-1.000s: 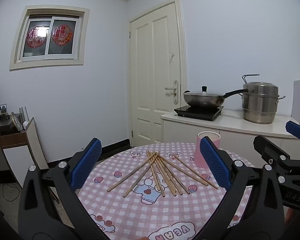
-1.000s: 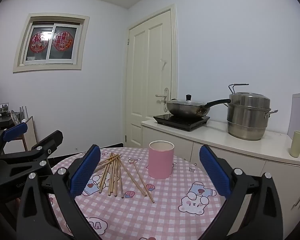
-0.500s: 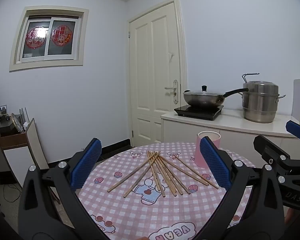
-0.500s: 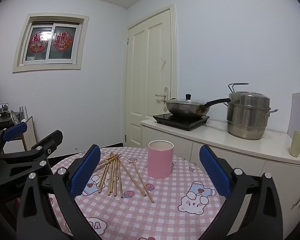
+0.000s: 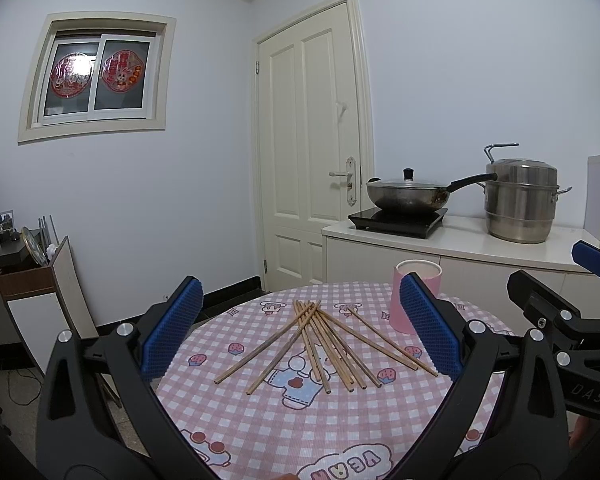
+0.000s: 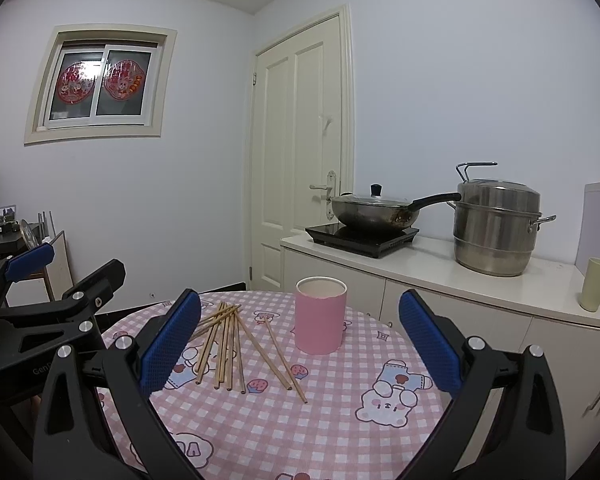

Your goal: Organize utensils

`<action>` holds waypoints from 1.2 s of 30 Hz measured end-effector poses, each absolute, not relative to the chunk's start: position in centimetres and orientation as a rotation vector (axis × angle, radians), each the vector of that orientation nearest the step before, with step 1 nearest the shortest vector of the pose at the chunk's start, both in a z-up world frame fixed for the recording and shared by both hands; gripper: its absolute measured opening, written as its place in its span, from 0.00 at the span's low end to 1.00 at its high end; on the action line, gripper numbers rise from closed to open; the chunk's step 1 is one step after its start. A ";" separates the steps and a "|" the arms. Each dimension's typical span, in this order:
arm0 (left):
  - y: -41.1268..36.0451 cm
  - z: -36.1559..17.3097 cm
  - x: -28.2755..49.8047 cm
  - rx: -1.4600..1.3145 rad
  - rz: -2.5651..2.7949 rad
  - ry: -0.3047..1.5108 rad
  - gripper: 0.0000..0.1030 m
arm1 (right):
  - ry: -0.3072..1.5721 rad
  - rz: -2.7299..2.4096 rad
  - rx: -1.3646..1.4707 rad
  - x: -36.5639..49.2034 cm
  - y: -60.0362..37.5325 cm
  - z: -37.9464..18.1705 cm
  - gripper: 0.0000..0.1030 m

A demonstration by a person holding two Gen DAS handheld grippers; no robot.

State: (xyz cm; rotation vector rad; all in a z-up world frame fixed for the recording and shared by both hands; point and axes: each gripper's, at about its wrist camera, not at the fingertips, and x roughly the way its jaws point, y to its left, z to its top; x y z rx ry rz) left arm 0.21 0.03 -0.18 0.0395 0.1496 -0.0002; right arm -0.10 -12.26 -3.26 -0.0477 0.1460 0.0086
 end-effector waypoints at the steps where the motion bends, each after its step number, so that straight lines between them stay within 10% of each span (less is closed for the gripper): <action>1: 0.0 -0.2 0.2 0.039 -0.001 0.149 0.94 | 0.147 0.009 -0.047 -0.1 -12.3 -3.3 0.93; 36: -0.1 -0.8 0.4 0.052 0.005 0.174 0.94 | 0.177 0.010 -0.039 0.3 -12.5 -4.0 0.93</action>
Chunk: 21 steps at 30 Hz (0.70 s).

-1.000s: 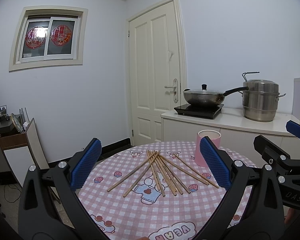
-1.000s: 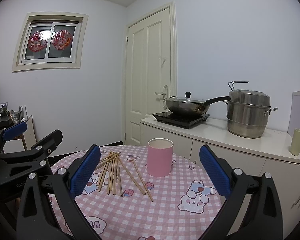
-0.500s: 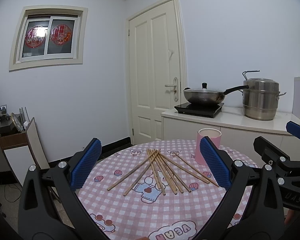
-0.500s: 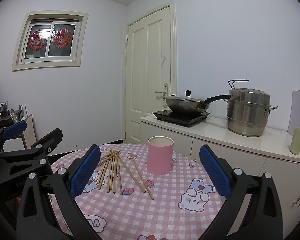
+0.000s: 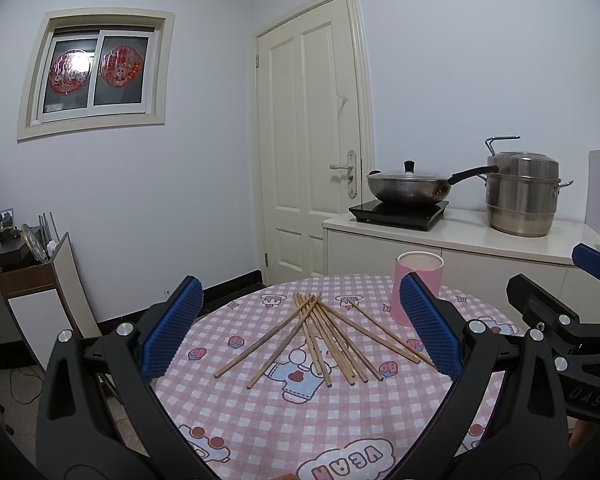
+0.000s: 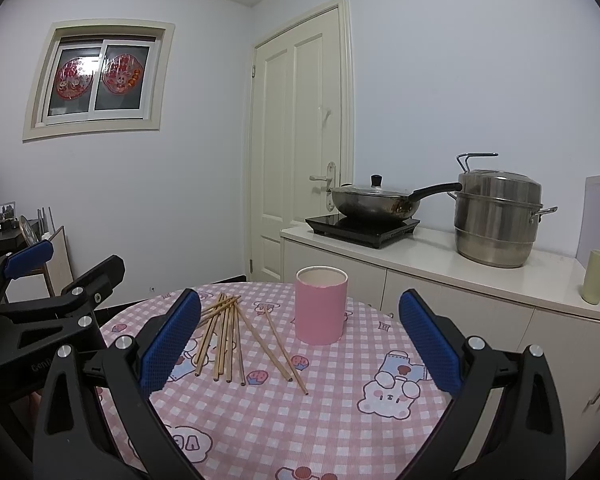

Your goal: Organize utensils

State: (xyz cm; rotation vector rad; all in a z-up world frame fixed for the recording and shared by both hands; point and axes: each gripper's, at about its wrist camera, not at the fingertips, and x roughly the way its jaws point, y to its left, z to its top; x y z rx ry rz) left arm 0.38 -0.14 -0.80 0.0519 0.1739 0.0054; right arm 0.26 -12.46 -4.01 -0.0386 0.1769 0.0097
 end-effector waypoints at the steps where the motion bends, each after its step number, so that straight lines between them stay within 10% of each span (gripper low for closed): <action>1: -0.1 -0.8 0.4 0.052 0.006 0.175 0.94 | 0.179 0.010 -0.039 0.4 -12.5 -4.0 0.93; 21: 0.0 -1.3 1.6 0.073 0.038 0.210 0.94 | 0.209 0.026 -0.028 1.8 -12.8 -4.4 0.93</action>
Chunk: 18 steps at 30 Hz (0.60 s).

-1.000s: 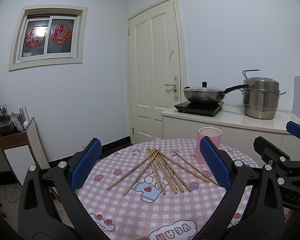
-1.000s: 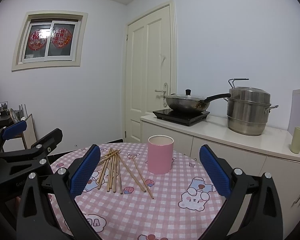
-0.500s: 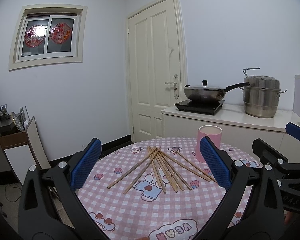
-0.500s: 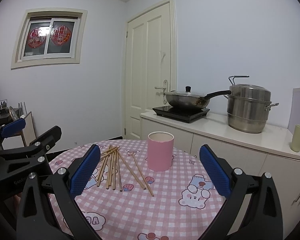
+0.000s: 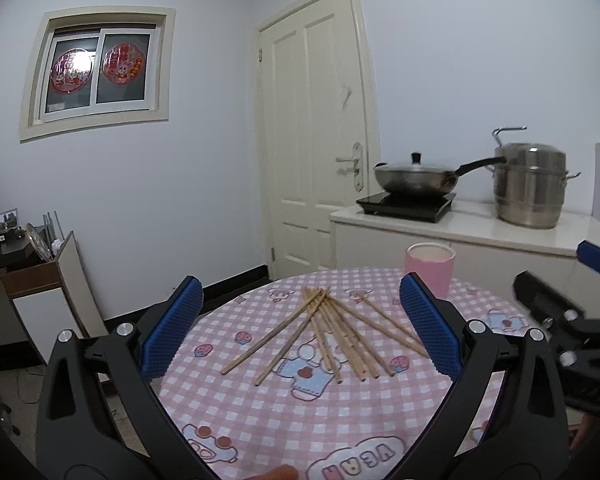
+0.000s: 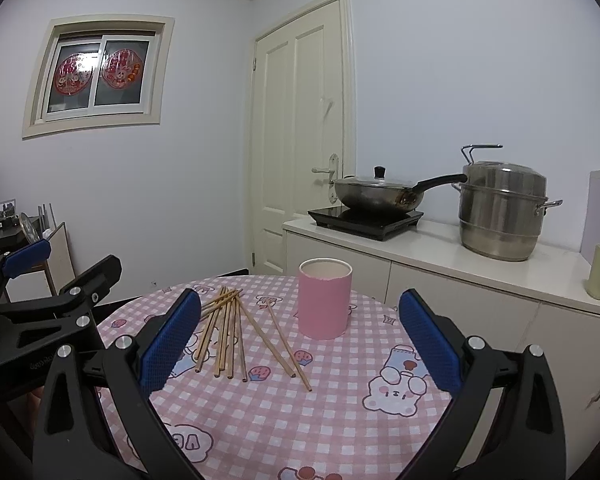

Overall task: Organize utensils
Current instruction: 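Lower the left tool onto a wooden chopstick and close it while the right tool grasps another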

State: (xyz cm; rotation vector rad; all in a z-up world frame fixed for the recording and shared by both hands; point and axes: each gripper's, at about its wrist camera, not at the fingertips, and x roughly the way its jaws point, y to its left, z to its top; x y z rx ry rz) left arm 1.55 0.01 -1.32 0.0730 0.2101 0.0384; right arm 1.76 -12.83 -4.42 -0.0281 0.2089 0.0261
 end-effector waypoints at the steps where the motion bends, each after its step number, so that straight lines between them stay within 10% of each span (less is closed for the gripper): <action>1: 0.2 -1.4 1.9 0.076 0.045 0.219 0.94 | 0.212 0.033 -0.022 2.0 -13.0 -4.5 0.93; 18: 6.9 -6.8 12.7 0.030 -0.021 0.587 0.94 | 0.455 0.115 -0.042 10.9 -13.0 -8.3 0.93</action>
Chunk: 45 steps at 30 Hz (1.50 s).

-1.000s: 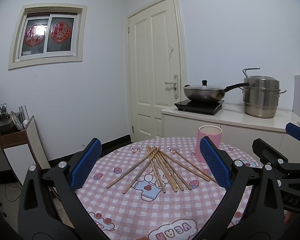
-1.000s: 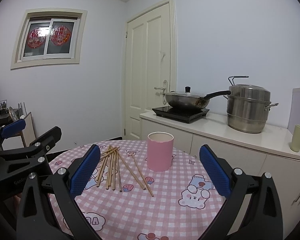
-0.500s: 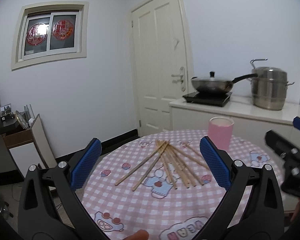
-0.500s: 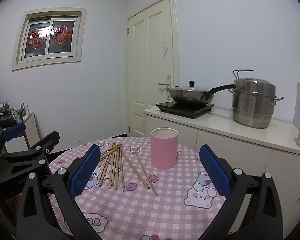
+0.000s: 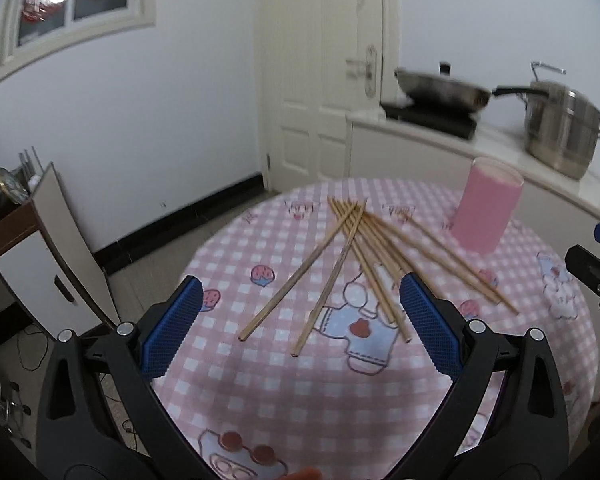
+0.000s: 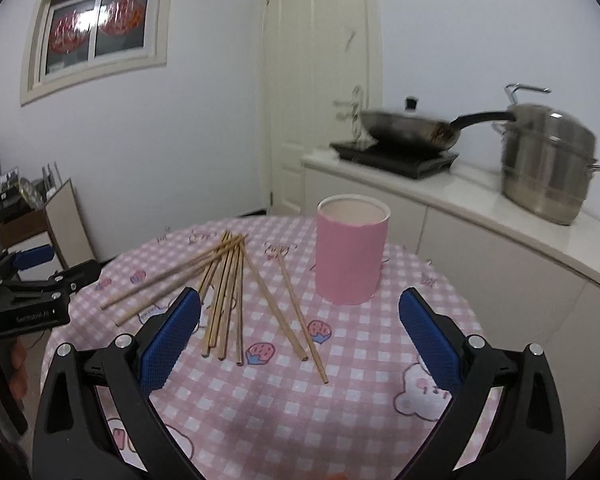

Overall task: Organize utensils
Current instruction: 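Lower the left tool onto a wooden chopstick and close it while the right tool grasps another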

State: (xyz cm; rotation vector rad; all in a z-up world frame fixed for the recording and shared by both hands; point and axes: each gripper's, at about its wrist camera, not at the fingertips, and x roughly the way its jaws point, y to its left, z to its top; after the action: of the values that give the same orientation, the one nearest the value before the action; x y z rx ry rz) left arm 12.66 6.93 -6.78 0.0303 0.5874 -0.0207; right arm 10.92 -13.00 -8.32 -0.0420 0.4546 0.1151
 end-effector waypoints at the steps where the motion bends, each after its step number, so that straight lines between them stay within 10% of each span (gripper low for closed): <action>1: 7.1 -7.0 13.4 0.030 -0.030 0.604 0.93 | 0.475 0.129 -0.053 11.7 -12.8 -8.7 0.93; 17: 5.0 -11.4 28.1 0.197 -0.171 0.920 0.55 | 0.624 0.199 -0.226 20.8 -9.0 -11.4 0.61; 34: 3.9 -13.5 32.5 0.244 -0.205 0.995 0.42 | 0.712 0.211 -0.254 25.7 -8.2 -13.1 0.61; 45: 4.1 -13.8 33.5 0.184 -0.203 1.011 0.11 | 0.749 0.239 -0.253 27.1 -7.5 -13.5 0.61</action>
State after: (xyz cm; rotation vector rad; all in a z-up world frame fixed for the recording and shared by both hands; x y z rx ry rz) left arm 33.49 4.15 -13.85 0.1835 1.0113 -0.2031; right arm 27.07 -7.49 -13.48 -0.2527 0.7488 0.2386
